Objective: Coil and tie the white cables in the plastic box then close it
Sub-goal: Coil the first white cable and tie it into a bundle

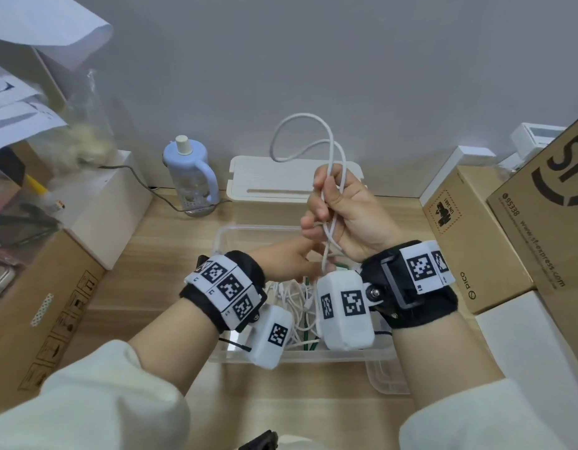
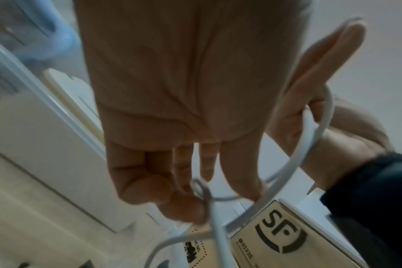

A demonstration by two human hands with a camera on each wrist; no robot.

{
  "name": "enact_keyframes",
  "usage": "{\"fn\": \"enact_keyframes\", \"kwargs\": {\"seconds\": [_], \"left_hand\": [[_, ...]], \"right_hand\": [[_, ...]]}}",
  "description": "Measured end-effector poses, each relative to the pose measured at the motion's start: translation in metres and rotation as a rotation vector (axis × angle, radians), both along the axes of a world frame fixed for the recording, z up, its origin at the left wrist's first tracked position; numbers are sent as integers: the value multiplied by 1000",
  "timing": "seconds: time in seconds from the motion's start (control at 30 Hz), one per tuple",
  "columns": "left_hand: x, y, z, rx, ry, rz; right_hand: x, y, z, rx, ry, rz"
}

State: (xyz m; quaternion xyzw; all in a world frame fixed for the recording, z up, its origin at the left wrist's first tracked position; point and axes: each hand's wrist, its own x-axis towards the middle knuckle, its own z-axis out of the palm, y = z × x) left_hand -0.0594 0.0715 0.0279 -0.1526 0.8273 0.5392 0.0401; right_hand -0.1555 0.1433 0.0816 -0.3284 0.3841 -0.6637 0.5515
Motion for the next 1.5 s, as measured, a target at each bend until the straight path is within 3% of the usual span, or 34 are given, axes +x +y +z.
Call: {"fn": "enact_keyframes", "kwargs": {"seconds": [0.1,0.2,0.27,0.37,0.4,0.5,0.6,0.7,0.77,0.83,0.9,1.0,1.17,1.27,1.33,1.4,1.5], "left_hand": [[2,-7,-4,-30,-33,14],[17,-29,-15,67,-38,412],[29,-39,-14,147,23,585],[37,-38,-3,155,114,563],[37,-36,2,150,134,542],[34,-29,13,99,180,487],[28,-19,29,130,287,479],[26,-12,47,296,456,464],[28,-12,56,502,554,508],[30,-15,59,710,635,546],[30,-16,58,794,670,559],[26,-12,48,877,662,566],[24,-21,44,1042,773,601],[28,-34,42,929,758,664],[28,-36,34,744,668,721],[27,-33,23,488,498,725],[27,-23,9,181,104,481]], "right_hand": [[-8,4,7,16,59,-40],[-29,17,-2,201,264,-149],[-40,25,-14,391,571,-141],[-50,30,-33,737,1107,29],[-48,29,-34,753,1147,3],[-34,22,-18,486,1090,-161],[-11,11,-5,271,973,-38],[7,5,-7,177,829,7],[1,5,-15,234,823,-50],[-10,9,-26,403,932,5],[-17,13,-38,531,1021,136],[-14,14,-41,549,1038,258],[-21,19,-47,529,1092,264],[-26,26,-51,559,904,196],[-27,27,-52,530,764,113],[-29,25,-50,487,687,10],[-30,19,-48,449,687,-135]]}}
